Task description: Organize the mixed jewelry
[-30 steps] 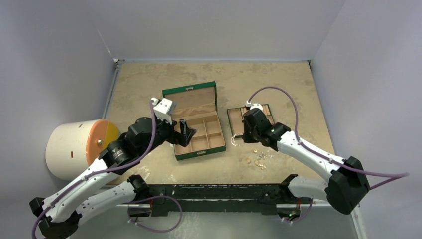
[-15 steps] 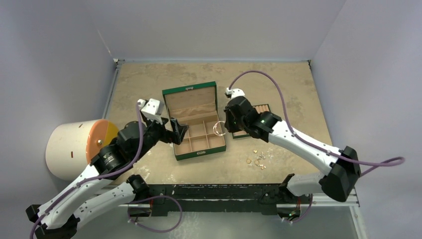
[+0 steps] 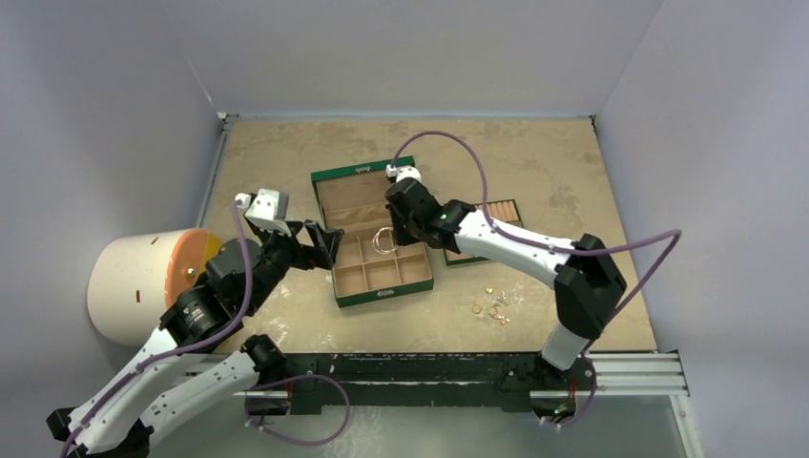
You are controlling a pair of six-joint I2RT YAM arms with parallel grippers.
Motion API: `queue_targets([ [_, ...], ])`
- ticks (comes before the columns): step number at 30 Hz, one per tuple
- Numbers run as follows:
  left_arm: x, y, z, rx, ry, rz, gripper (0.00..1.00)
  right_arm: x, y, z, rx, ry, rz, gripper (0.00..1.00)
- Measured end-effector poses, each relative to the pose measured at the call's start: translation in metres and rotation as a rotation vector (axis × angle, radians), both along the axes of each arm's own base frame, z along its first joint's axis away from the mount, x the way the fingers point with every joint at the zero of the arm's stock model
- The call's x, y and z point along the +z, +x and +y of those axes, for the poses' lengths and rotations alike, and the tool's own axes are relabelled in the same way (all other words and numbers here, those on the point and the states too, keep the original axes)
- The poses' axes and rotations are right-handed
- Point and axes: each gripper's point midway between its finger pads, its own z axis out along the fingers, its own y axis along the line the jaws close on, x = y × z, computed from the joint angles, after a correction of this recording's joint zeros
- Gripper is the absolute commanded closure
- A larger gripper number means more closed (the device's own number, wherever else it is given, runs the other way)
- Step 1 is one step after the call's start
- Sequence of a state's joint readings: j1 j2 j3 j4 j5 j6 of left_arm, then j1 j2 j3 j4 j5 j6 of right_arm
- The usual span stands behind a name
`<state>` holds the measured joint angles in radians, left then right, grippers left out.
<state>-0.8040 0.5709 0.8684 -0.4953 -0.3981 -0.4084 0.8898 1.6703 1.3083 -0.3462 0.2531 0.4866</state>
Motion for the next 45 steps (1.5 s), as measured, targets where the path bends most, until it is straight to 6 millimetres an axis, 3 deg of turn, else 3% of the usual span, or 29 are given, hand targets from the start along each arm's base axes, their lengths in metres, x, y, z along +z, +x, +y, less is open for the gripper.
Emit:
queue_targets([
  [6, 0.005, -0.001, 0.007, 0.02, -0.017, -0.017, 0.06, -0.031, 0.014, 0.022, -0.026, -0.008, 0.029, 1.0],
  [14, 0.006, 0.0, 0.01, 0.031, -0.019, -0.019, 0.06, -0.058, 0.03, 0.033, -0.09, -0.021, 0.037, 1.0],
  [29, 0.006, 0.001, 0.011, 0.035, -0.02, -0.021, 0.06, -0.079, 0.034, 0.038, -0.147, -0.002, 0.06, 1.0],
  [41, 0.006, 0.001, 0.011, 0.037, -0.02, -0.02, 0.06, -0.08, 0.034, 0.04, -0.181, 0.02, 0.069, 0.67],
  [45, 0.006, 0.001, 0.011, 0.037, -0.02, -0.02, 0.06, -0.081, 0.033, 0.04, -0.19, 0.027, 0.074, 0.64],
])
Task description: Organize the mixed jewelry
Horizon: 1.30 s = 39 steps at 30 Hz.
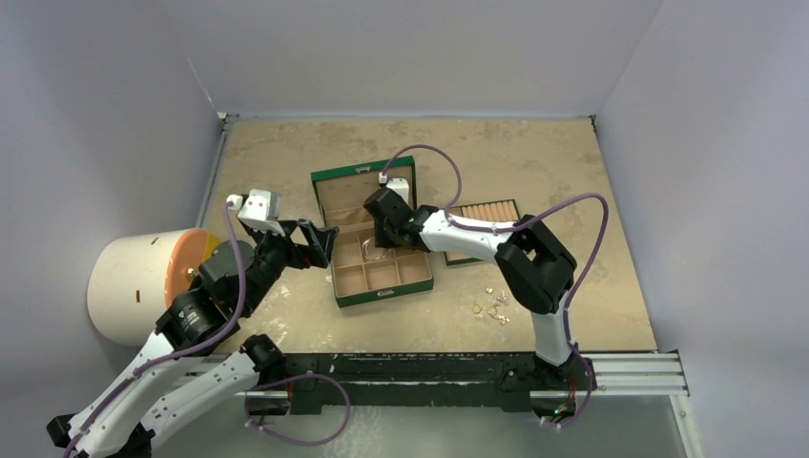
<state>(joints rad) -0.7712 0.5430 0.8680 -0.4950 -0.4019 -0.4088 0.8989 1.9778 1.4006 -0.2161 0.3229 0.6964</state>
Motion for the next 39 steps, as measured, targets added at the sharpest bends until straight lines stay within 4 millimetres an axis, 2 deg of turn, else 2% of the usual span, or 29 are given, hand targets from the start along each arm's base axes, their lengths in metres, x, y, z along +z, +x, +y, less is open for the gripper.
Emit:
queue_targets([
  [8, 0.0, 0.0, 0.001, 0.003, 0.0, 0.0, 0.06, -0.001, -0.003, 0.0, -0.004, 0.008, 0.002, 0.64],
  [11, 0.0, 0.001, 0.001, 0.005, 0.001, 0.001, 0.06, 0.004, -0.006, -0.003, -0.003, 0.013, -0.002, 0.64],
  [15, -0.001, 0.001, 0.001, 0.008, 0.004, 0.002, 0.06, 0.024, -0.011, -0.009, -0.003, 0.039, -0.023, 0.64],
  [20, -0.001, 0.002, 0.002, 0.015, 0.007, 0.004, 0.06, 0.066, -0.021, -0.022, 0.002, 0.101, -0.075, 0.65],
  [26, -0.003, 0.004, 0.002, 0.022, 0.012, 0.008, 0.06, 0.105, -0.04, -0.05, 0.032, 0.131, -0.143, 0.65],
  [32, -0.005, 0.005, 0.002, 0.027, 0.018, 0.013, 0.06, 0.128, -0.05, -0.093, 0.033, 0.101, -0.224, 0.6],
  [35, -0.005, 0.006, 0.002, 0.03, 0.019, 0.014, 0.06, 0.127, -0.041, -0.124, -0.006, 0.079, -0.238, 0.6],
  [39, -0.006, 0.007, 0.001, 0.031, 0.025, 0.019, 0.06, 0.102, -0.027, -0.17, -0.084, 0.014, -0.199, 0.6],
])
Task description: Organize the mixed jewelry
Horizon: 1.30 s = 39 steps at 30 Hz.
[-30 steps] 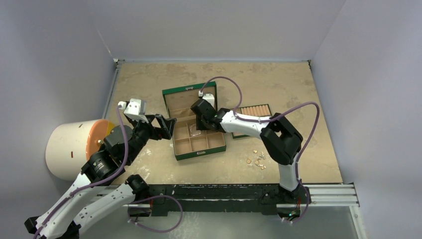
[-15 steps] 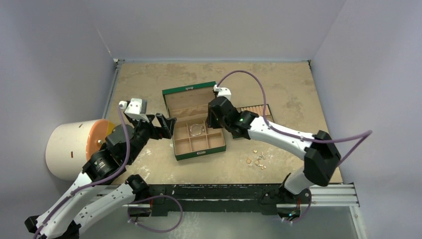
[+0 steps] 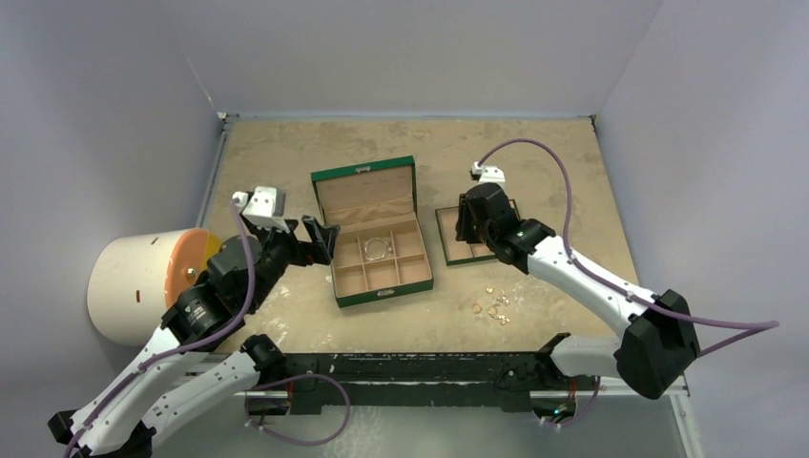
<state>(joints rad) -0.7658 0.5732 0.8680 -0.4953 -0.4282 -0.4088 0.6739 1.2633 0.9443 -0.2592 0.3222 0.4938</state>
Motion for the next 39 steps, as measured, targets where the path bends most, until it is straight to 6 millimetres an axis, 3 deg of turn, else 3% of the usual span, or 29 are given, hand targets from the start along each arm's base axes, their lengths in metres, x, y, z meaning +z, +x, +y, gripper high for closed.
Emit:
queue_targets([
  [2, -0.001, 0.001, -0.001, 0.0, 0.004, 0.004, 0.06, -0.016, 0.001, -0.017, -0.022, -0.035, 0.034, 0.6],
  [6, -0.003, 0.002, -0.001, 0.003, 0.01, 0.009, 0.06, -0.038, 0.004, -0.031, -0.024, -0.059, 0.095, 0.6],
  [19, -0.003, 0.003, 0.0, 0.01, 0.012, 0.009, 0.06, -0.105, 0.019, -0.038, -0.036, -0.103, 0.243, 0.6],
  [24, -0.004, 0.003, -0.001, 0.01, 0.014, 0.011, 0.06, -0.118, 0.025, -0.042, -0.051, -0.117, 0.265, 0.6],
  [30, -0.004, 0.003, 0.0, 0.011, 0.014, 0.011, 0.06, -0.118, 0.044, -0.037, -0.055, -0.11, 0.243, 0.62],
  [39, -0.004, 0.003, 0.0, 0.014, 0.015, 0.01, 0.06, -0.123, 0.05, -0.035, -0.052, -0.118, 0.247, 0.68],
])
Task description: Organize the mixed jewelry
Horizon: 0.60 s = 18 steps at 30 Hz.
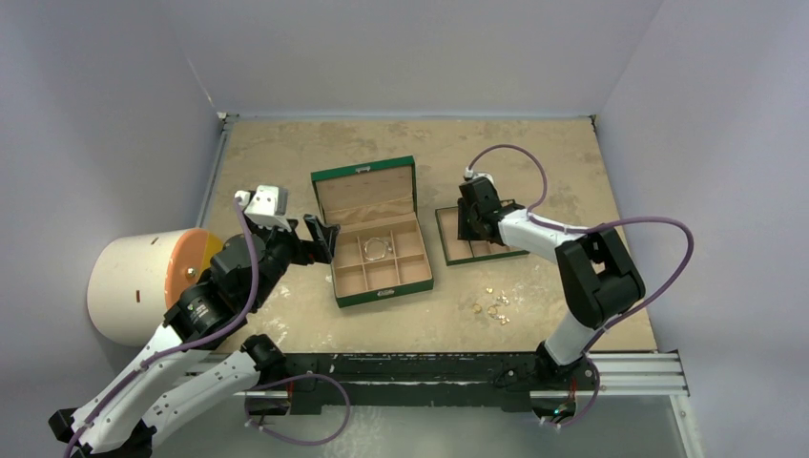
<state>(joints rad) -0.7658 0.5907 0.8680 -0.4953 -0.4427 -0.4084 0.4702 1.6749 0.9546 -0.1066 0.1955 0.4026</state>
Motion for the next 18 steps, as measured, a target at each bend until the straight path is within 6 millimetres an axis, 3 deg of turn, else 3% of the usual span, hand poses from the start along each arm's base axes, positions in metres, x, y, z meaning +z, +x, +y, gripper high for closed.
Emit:
queue_targets([
  [18, 0.0, 0.0009, 0.0015, 0.007, 0.0, 0.0, 0.06, -0.002, 0.0032, -0.0099, -0.029, -0.049, -0.014, 0.77],
])
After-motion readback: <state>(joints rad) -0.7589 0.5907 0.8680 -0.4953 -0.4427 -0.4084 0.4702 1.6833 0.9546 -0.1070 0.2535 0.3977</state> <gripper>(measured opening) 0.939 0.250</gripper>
